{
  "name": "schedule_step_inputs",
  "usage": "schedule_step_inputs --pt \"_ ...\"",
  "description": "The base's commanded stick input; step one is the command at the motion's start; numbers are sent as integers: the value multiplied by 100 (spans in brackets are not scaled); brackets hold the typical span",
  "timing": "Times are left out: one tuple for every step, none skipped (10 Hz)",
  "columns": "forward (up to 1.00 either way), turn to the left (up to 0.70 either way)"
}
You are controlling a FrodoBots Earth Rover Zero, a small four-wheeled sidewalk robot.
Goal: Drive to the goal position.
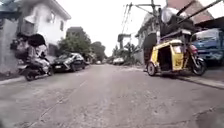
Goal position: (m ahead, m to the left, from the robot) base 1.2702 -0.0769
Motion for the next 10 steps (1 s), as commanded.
schedule_step_inputs --pt "100 0" --pt "100 0" --pt "100 0" --pt "100 0" --pt "100 0" --pt "100 0" --pt "100 0" --pt "100 0" --pt "100 0" --pt "100 0"
